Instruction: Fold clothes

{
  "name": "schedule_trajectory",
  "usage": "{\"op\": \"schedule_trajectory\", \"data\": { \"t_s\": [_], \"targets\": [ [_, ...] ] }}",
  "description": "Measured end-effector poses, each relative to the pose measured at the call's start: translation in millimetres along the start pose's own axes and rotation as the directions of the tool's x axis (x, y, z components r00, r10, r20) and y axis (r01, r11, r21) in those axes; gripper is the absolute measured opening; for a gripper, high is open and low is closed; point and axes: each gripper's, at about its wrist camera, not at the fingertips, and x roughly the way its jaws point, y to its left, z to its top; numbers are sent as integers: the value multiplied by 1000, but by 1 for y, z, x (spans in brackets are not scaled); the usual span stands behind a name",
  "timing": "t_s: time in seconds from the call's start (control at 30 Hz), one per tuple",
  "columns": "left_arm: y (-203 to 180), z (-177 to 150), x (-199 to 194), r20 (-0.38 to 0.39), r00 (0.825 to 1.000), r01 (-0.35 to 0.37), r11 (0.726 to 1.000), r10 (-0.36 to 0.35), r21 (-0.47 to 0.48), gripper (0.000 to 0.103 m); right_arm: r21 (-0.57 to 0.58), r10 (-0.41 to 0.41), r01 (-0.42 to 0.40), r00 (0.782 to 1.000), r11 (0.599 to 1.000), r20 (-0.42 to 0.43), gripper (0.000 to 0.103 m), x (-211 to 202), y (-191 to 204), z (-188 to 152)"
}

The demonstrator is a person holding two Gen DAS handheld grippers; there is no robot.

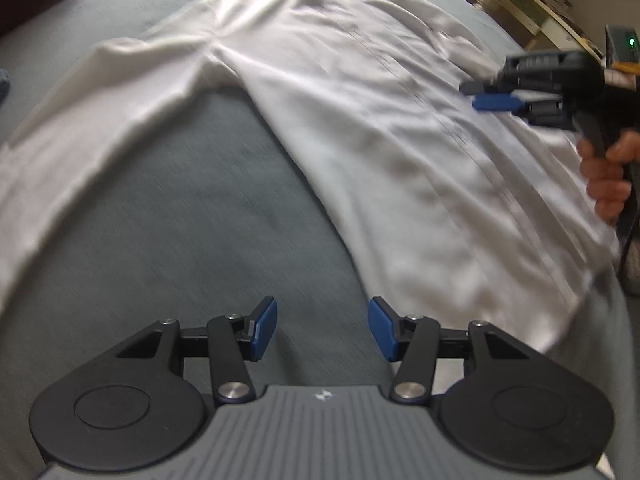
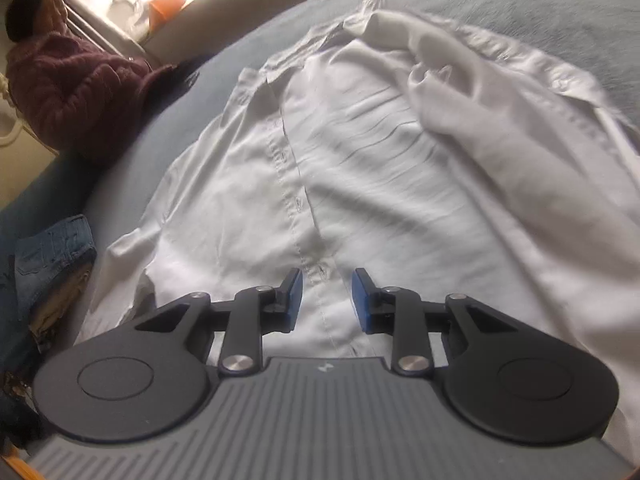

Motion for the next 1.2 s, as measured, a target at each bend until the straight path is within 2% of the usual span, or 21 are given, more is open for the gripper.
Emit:
{"op": "schedule_trajectory", "data": {
  "t_s": [0.17, 0.2, 0.27, 0.3, 0.4, 0.5, 0.6, 0.67, 0.73, 0.8, 0.97, 1.07, 1.17, 1.2],
  "targets": [
    [-20, -15, 2, -16, 1000, 24, 999, -24, 36, 52, -16, 71, -72, 994, 997, -82, 26, -25, -17, -40],
    [-25, -17, 3, -21, 1000, 22, 999, -22, 47, 52, -24, 53, -56, 993, 998, -103, 26, -23, -22, -47],
    [-33, -20, 7, -35, 999, 4, 998, -2, 69, 52, -65, -79, 71, 988, 995, -130, 26, -15, -30, -61],
    [-36, -21, 8, -43, 999, -5, 997, 8, 76, 52, -66, -107, 99, 986, 993, -129, 24, -15, -38, -66],
    [-37, -29, 2, -49, 999, 14, 998, -11, 66, 52, 28, -66, 68, 995, 997, -69, 27, -36, -47, -70],
    [-34, -40, 3, -70, 996, 55, 998, -53, 29, 52, -25, -23, 23, 999, 999, -26, 27, -66, -37, -80],
    [-32, -52, 9, -93, 992, 79, 997, -81, -23, 50, -79, 32, -36, 998, 996, -47, 27, -87, -31, -100],
    [-29, -58, 9, -86, 992, 91, 995, -95, -53, 49, -93, 33, -41, 996, 995, -85, 26, -91, -35, -119],
    [-26, -63, 8, -77, 990, 112, 990, -119, -83, 48, -60, 3, -11, 991, 998, -131, 26, -87, -49, -137],
    [-22, -67, 7, -71, 987, 135, 984, -144, -112, 46, -23, -59, 57, 989, 998, -136, 25, -84, -63, -150],
    [-14, -75, 4, -25, 980, 189, 970, -195, -150, 42, 149, -27, 25, 1000, 989, 15, 27, -116, -73, -164],
    [-10, -77, 9, -13, 975, 217, 959, -223, -185, 36, 276, -25, 3, 997, 961, 74, 28, -135, -80, -182],
    [-11, -79, 15, -18, 974, 220, 958, -227, -183, 20, 408, -28, -21, 993, 913, 116, 29, -150, -90, -211],
    [-12, -79, 17, -22, 975, 216, 960, -223, -179, 11, 445, -29, -31, 991, 895, 128, 29, -155, -92, -222]
  ]
}}
